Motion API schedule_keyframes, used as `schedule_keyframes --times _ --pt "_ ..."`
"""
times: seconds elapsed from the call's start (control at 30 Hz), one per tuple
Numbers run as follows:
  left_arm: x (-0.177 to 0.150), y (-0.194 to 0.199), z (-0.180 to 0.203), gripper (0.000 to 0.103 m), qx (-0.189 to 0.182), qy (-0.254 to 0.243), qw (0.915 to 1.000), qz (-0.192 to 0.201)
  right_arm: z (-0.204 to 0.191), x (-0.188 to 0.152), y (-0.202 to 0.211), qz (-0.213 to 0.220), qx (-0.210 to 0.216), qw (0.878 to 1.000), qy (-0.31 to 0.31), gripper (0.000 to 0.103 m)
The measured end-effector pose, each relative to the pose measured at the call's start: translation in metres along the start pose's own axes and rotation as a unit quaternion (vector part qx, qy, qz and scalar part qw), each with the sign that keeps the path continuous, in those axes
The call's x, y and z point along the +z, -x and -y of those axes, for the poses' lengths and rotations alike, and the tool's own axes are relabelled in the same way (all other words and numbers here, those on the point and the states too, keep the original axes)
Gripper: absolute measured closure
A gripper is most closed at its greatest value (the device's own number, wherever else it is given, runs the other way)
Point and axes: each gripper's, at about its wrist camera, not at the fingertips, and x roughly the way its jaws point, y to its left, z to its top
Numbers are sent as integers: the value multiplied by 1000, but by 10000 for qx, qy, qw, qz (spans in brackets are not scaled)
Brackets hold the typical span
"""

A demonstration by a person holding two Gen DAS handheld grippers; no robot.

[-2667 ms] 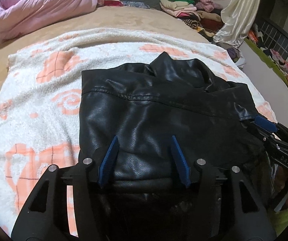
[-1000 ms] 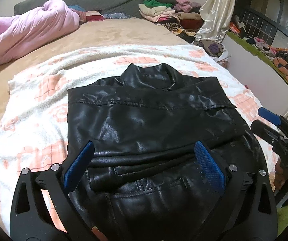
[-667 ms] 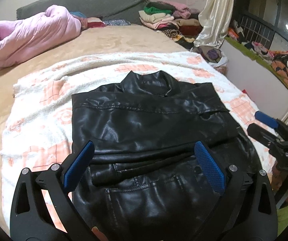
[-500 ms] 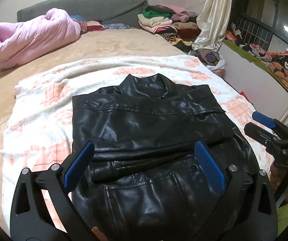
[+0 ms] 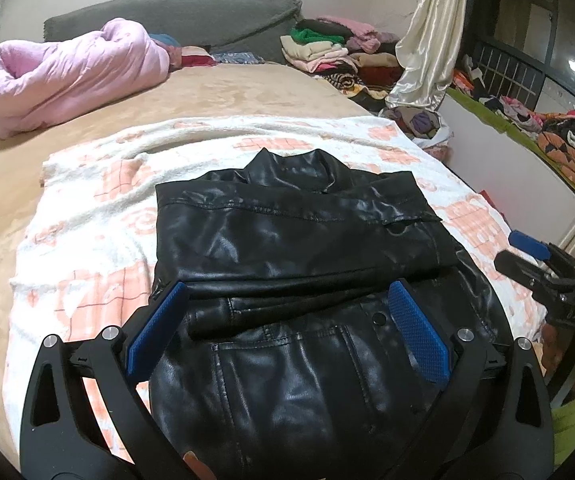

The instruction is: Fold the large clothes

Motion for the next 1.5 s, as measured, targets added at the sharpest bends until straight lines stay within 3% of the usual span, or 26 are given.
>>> schedule_keyframes --times 0.4,1.17,1.5 --pt "-26 -1 0 9 -11 210 9997 -149 16 -23 6 -272 -127 9995 -32 5" --pt "-73 -4 -16 9 405 458 9958 -675 59 -82 16 -1073 -479 9931 -32 5" --pt "-99 8 -39 9 617 686 9922 -834 78 -108 21 -1474 -382 9882 -169 5"
